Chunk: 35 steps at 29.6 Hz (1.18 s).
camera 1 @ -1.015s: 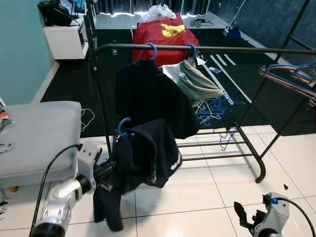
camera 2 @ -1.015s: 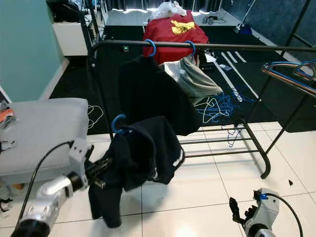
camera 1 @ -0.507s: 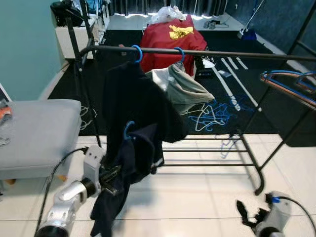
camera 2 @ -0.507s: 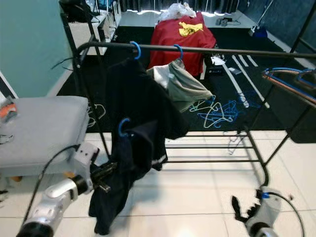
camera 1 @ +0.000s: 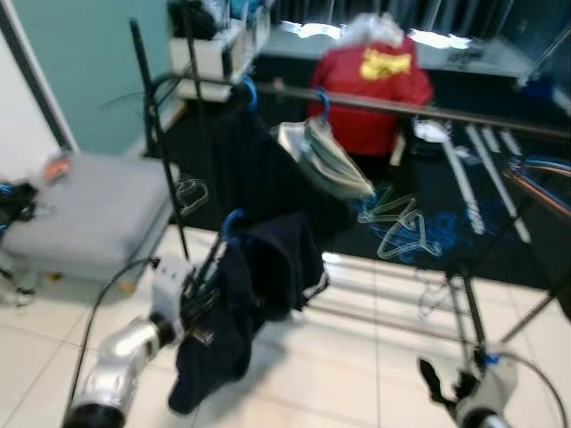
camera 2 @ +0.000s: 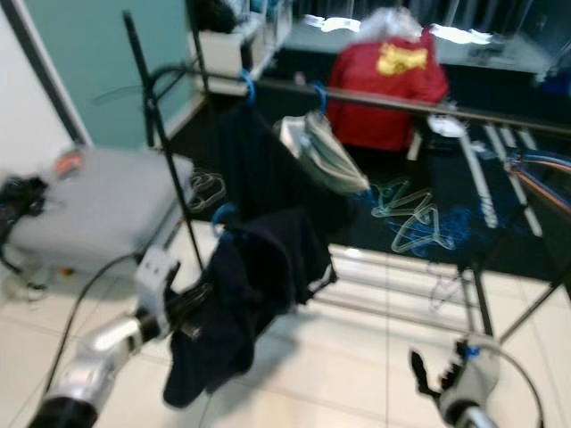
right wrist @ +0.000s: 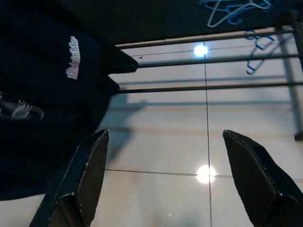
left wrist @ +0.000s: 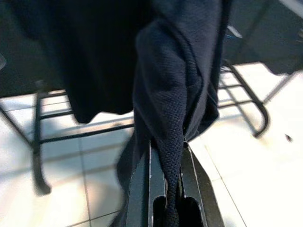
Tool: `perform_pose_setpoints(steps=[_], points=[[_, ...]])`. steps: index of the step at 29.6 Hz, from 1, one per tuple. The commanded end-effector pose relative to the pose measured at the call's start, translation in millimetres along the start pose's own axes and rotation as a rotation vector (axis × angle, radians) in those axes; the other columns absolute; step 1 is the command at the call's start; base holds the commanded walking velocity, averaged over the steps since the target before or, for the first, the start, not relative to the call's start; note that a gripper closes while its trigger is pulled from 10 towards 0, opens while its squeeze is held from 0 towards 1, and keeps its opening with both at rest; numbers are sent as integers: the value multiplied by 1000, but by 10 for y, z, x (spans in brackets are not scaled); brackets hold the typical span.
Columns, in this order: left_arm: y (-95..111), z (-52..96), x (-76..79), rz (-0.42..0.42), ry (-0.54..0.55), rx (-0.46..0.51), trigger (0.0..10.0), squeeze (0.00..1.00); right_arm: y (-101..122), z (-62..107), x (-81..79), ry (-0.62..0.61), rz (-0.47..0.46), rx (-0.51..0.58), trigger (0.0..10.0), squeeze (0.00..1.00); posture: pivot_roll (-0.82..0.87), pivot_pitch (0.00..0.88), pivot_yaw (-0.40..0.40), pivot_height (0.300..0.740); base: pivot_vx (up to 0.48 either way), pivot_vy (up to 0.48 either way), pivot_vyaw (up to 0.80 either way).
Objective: Hang hanger
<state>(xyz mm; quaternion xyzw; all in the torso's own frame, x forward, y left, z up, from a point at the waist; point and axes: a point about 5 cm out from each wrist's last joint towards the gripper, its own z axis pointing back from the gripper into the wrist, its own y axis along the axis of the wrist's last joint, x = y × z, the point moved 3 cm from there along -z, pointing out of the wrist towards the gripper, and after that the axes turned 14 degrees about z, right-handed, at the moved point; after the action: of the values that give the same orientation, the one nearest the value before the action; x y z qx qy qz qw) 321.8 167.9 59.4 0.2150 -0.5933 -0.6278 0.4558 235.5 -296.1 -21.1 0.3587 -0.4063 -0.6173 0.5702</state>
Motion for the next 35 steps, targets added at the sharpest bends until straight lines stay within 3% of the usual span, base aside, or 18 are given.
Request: perform_pose_setpoints(steps=[1, 18, 24, 28, 32, 35], points=[[54, -4, 8, -9, -8, 21, 10000, 0, -66, 29, -6, -3, -1, -21, 10000, 0, -103, 102, -20, 740, 0, -446, 794], [134, -44, 68, -7, -56, 37, 10000, 0, -99, 27, 17, -27, -2, -45, 10000, 0, -106, 85, -22, 740, 0, -446, 85], [193, -45, 62, -31, -67, 46, 10000, 0, -127, 24, 18, -31, -10, -67, 10000, 0, -108, 87, -20, 740, 0, -371, -800], [272, -67, 33, -39, -40, 74, 10000, 0, -111, 27, 31, -41, -10, -54, 10000, 0, -109, 89, -23, 740, 0, 0, -702], [531, -83, 37, -86, -44, 148, 10000, 0, -96, 24, 41, -46, -8, -47, 10000, 0, -110, 95, -22, 740, 0, 0, 0], [592, -85, 45, -91, -49, 166, 10000, 0, -94, 23, 42, -47, -9, -47, 10000, 0, -110, 95, -22, 740, 0, 0, 0]])
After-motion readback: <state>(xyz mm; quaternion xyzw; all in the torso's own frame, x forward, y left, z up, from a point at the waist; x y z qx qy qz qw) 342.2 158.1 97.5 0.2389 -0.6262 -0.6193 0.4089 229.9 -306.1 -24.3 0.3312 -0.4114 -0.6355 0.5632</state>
